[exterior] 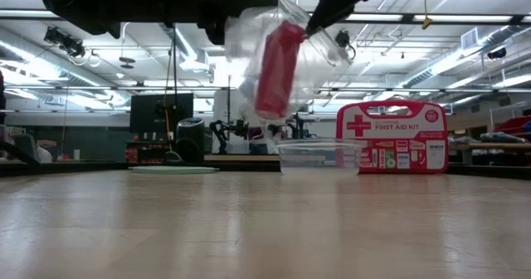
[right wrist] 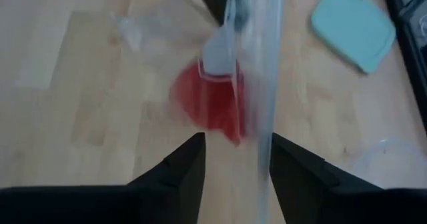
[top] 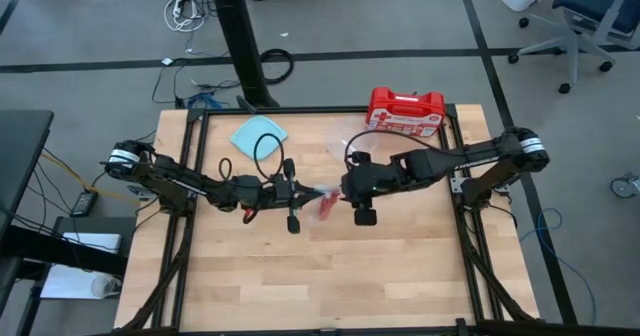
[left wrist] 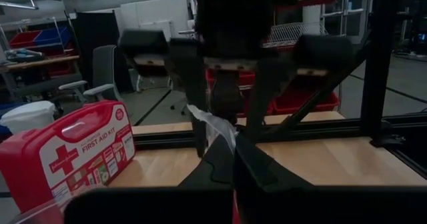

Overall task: Roll bandage
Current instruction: Put the transparent zip bag with the red bandage into the transparent ood container

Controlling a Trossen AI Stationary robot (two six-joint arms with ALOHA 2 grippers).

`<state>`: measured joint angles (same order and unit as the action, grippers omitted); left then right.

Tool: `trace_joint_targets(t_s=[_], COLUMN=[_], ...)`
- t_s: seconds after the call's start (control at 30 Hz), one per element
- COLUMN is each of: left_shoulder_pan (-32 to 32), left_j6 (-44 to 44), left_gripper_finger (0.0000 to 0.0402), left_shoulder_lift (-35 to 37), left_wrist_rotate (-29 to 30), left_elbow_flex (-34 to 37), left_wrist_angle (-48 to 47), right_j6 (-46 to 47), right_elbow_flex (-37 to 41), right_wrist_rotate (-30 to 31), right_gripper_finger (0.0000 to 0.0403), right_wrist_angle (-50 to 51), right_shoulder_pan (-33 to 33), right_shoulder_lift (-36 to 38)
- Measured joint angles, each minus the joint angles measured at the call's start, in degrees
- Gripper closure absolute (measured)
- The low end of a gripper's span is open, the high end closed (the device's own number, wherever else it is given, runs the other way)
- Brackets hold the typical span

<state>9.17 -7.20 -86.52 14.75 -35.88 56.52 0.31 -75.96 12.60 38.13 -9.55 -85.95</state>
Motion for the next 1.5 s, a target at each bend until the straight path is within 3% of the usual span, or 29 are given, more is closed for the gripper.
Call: trace_joint_targets(t_s=[0.57,0.8,1.03,1.13,1.4,1.5], left_shoulder_pan=[0.0,-0.02,-0.4,-0.73,-0.94,-0.92], left_j6=[1.11,2.99,5.24,6.17,6.47,5.7], left_gripper_finger=[0.0401,0.0369,0.0265,0.0234,0.0227,0.0229], left_shoulder_lift=[0.0,0.0,0.0,-0.02,0.49,1.15], left_wrist_rotate=[2.08,5.47,7.79,9.9,17.86,20.91], left_elbow_flex=[0.04,0.04,0.04,0.04,0.04,0.05], left_wrist_angle=[-1.3,-1.93,-3.98,-5.98,-8.37,-8.83], right_j6=[-2.99,-2.71,-2.48,-2.14,0.15,0.79], right_elbow_flex=[-0.02,-0.02,-0.02,-0.02,-0.02,-0.02], right_wrist_rotate=[-1.39,-1.48,-1.76,0.86,5.64,11.54], right_gripper_finger=[0.0395,0.0396,0.0399,0.04,0.0401,0.0401], right_wrist_angle=[-1.24,-1.08,-0.57,0.91,3.73,4.38], right_shoulder_pan=[3.44,4.1,4.1,4.69,8.52,9.78], right_shoulder_lift=[-0.14,-0.14,-0.14,-0.09,0.55,1.36])
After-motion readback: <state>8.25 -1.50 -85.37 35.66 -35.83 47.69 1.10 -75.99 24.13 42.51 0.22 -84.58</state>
